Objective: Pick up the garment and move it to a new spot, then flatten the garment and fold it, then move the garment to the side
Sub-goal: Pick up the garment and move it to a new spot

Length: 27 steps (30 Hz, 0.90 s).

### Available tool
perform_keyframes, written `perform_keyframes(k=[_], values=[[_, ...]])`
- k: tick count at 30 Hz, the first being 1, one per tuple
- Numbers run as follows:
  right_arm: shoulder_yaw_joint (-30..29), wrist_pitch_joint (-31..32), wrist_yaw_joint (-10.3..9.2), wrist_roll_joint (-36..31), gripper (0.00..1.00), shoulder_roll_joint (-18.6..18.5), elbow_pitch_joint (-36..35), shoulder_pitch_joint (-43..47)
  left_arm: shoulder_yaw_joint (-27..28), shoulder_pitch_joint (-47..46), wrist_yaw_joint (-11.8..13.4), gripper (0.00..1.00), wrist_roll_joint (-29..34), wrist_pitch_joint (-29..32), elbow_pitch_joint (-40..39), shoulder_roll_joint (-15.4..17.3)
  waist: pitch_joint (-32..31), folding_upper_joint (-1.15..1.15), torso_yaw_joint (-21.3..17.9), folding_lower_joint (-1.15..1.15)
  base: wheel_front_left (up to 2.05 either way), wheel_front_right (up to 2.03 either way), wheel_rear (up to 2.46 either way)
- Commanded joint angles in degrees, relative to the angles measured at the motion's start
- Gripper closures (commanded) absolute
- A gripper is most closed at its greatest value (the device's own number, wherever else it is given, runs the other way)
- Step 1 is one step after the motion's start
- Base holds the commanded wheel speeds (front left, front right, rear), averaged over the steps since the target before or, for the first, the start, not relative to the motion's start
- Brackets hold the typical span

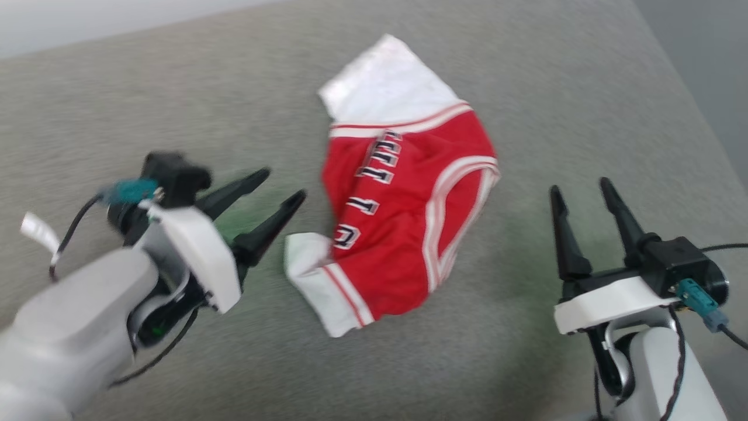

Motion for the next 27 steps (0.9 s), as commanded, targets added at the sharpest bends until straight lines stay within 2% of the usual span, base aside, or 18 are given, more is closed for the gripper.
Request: perform_keyframes(k=[1,4,10,11,20,27], values=[[-1.3,-0.1,-0.04,-1.5,0.00,-0.1,0.7,0.1,0.9,2.9,0.2,0.00,-1.2,-2.5,2.9,-0.9,-4.0,0.00,5.2,0.00,0.00,0.00,0.00],[-3.3,-0.1,-0.04,-3.6,0.00,0.0,1.4,0.7,4.3,7.6,0.2,0.00,-3.0,-4.5,8.7,-2.8,-5.9,0.00,8.2,0.00,0.00,0.00,0.00],[-7.6,-0.1,-0.04,-6.2,0.00,0.0,2.3,3.2,23.1,21.0,0.2,0.00,3.3,-4.7,13.3,-8.0,-10.1,0.00,13.1,0.00,0.00,0.00,0.00],[-7.6,-0.1,-0.04,-6.2,0.00,0.0,2.3,3.2,23.1,21.0,0.2,0.00,3.3,-4.7,13.3,-8.0,-10.1,0.00,13.1,0.00,0.00,0.00,0.00],[-11.8,-0.1,-0.04,-7.6,0.00,-0.1,1.3,8.5,51.0,41.4,0.4,0.00,23.8,-4.7,10.9,-15.0,-15.4,0.00,15.9,0.00,0.00,0.00,0.00],[-12.7,-0.1,-0.04,-7.0,0.00,0.0,0.0,12.4,66.2,52.7,0.3,0.00,37.4,-4.7,3.8,-21.2,-17.6,0.00,16.8,0.00,0.00,0.00,0.00]])
